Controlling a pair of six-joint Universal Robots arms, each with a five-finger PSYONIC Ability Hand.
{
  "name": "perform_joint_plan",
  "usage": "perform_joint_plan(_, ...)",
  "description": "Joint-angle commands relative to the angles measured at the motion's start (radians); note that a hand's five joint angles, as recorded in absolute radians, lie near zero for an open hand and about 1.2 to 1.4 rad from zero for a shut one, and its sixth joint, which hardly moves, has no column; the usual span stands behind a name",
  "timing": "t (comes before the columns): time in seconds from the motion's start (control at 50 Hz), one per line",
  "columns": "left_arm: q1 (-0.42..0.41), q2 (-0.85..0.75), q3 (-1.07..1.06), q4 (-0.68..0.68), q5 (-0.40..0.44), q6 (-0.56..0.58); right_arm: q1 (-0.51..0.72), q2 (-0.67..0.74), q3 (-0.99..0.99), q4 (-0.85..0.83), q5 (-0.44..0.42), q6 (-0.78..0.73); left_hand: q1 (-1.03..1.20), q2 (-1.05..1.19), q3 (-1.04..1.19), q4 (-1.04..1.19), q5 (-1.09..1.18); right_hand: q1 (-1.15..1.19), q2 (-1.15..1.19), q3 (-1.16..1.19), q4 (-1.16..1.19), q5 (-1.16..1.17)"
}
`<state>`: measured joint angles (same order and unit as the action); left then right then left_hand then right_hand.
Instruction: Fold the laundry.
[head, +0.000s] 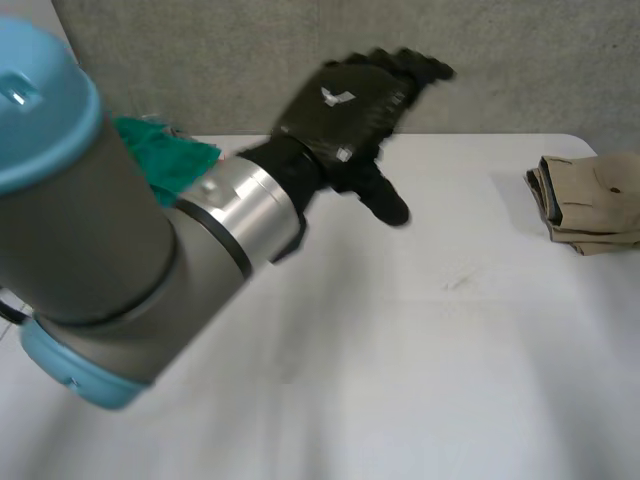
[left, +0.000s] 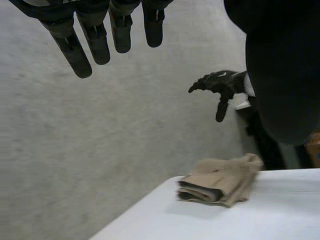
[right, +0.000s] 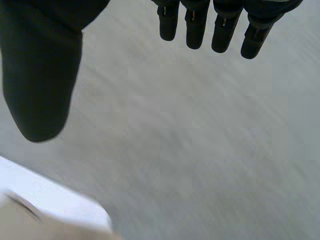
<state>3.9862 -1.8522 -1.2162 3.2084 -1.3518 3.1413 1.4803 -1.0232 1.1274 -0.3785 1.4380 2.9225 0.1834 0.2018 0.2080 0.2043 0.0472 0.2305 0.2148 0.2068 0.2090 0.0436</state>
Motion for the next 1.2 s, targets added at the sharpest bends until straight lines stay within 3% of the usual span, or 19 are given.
perform_joint_plan(0.02, 0.272, 0.022, 0.007, 0.005, -0.003, 0.019, 0.133, -0.207, 0.389, -0.163, -0.416, -0.066, 0.001, -0.018, -0.024, -0.020, -0.038, -0.056, -0.040, -0.032, -0.034, -0.044)
perform_joint_plan(0.04, 0.351, 0.013, 0.010, 0.010, -0.001, 0.035, 0.165, -0.244, 0.443, -0.145, -0.453, -0.109, -0.002, -0.021, -0.027, -0.023, -0.041, -0.056, -0.040, -0.032, -0.034, -0.044)
perform_joint_plan(0.1, 0.456, -0.027, 0.023, 0.033, 0.002, 0.097, 0.204, -0.271, 0.501, -0.085, -0.453, -0.196, -0.002, -0.021, -0.027, -0.023, -0.041, -0.056, -0.040, -0.032, -0.034, -0.044)
perform_joint_plan(0.12, 0.514, -0.085, 0.041, 0.051, 0.006, 0.158, 0.225, -0.278, 0.524, -0.021, -0.444, -0.265, 0.001, -0.018, -0.024, -0.020, -0.038, -0.056, -0.040, -0.032, -0.034, -0.044)
perform_joint_plan(0.18, 0.586, -0.182, 0.081, 0.062, 0.007, 0.279, 0.251, -0.276, 0.554, 0.114, -0.414, -0.402, 0.010, -0.009, -0.015, -0.011, -0.029, -0.056, -0.040, -0.032, -0.034, -0.044)
perform_joint_plan(0.2, 0.622, -0.246, 0.116, 0.067, 0.008, 0.366, 0.256, -0.275, 0.557, 0.145, -0.401, -0.433, 0.012, -0.006, -0.012, -0.008, -0.026, -0.056, -0.040, -0.032, -0.034, -0.044)
perform_joint_plan(0.3, 0.683, -0.447, 0.224, 0.068, 0.011, 0.624, 0.293, -0.267, 0.587, 0.242, -0.346, -0.542, 0.027, 0.009, 0.003, 0.006, -0.011, -0.056, -0.040, -0.032, -0.034, -0.044)
perform_joint_plan(0.36, 0.708, -0.556, 0.303, 0.070, 0.019, 0.718, 0.305, -0.265, 0.614, 0.239, -0.323, -0.545, 0.048, 0.029, 0.023, 0.027, 0.009, -0.056, -0.040, -0.032, -0.034, -0.044)
perform_joint_plan(0.4, 0.717, -0.593, 0.340, 0.070, 0.023, 0.721, 0.305, -0.265, 0.626, 0.234, -0.321, -0.543, 0.100, 0.082, 0.076, 0.079, 0.062, -0.056, -0.040, -0.032, -0.034, -0.044)
perform_joint_plan(0.48, 0.723, -0.654, 0.406, 0.070, 0.022, 0.703, 0.301, -0.262, 0.660, 0.224, -0.323, -0.543, 0.604, 0.586, 0.580, 0.583, 0.566, -0.056, -0.040, -0.032, -0.034, -0.044)
perform_joint_plan(0.52, 0.719, -0.656, 0.412, 0.073, 0.022, 0.686, 0.298, -0.262, 0.675, 0.210, -0.323, -0.543, 0.947, 0.928, 0.922, 0.926, 0.909, -0.056, -0.040, -0.032, -0.034, -0.044)
perform_joint_plan(0.58, 0.709, -0.647, 0.411, 0.083, 0.022, 0.669, 0.298, -0.262, 0.681, 0.196, -0.318, -0.543, 1.212, 1.194, 1.187, 1.191, 1.174, -0.056, -0.040, -0.032, -0.034, -0.044)
perform_joint_plan(0.72, 0.620, -0.530, 0.380, 0.090, 0.010, 0.617, 0.299, -0.262, 0.672, 0.193, -0.318, -0.543, 1.213, 1.194, 1.188, 1.192, 1.175, -0.056, -0.040, -0.032, -0.034, -0.044)
perform_joint_plan(0.8, 0.573, -0.359, 0.325, 0.097, 0.013, 0.470, 0.299, -0.264, 0.666, 0.191, -0.314, -0.542, 1.213, 1.194, 1.188, 1.192, 1.175, -0.056, -0.040, -0.032, -0.034, -0.044)
perform_joint_plan(0.9, 0.454, -0.136, 0.290, 0.103, 0.011, 0.233, 0.296, -0.282, 0.657, 0.191, -0.266, -0.517, 1.213, 1.194, 1.188, 1.192, 1.175, -0.056, -0.040, -0.032, -0.034, -0.044)
perform_joint_plan(0.98, 0.381, -0.015, 0.227, 0.105, 0.020, 0.134, 0.285, -0.331, 0.638, 0.193, -0.237, -0.433, 1.213, 1.194, 1.188, 1.192, 1.175, -0.056, -0.040, -0.032, -0.034, -0.044)
perform_joint_plan(1.1, 0.292, 0.004, 0.139, 0.136, 0.013, 0.138, 0.259, -0.390, 0.626, 0.196, -0.231, -0.269, 1.213, 1.194, 1.188, 1.192, 1.175, -0.056, -0.040, -0.032, -0.034, -0.044)
perform_joint_plan(1.2, 0.188, -0.123, 0.096, 0.119, 0.014, 0.215, 0.213, -0.417, 0.606, 0.202, -0.228, -0.143, 1.213, 1.194, 1.188, 1.192, 1.175, -0.056, -0.040, -0.032, -0.034, -0.044)
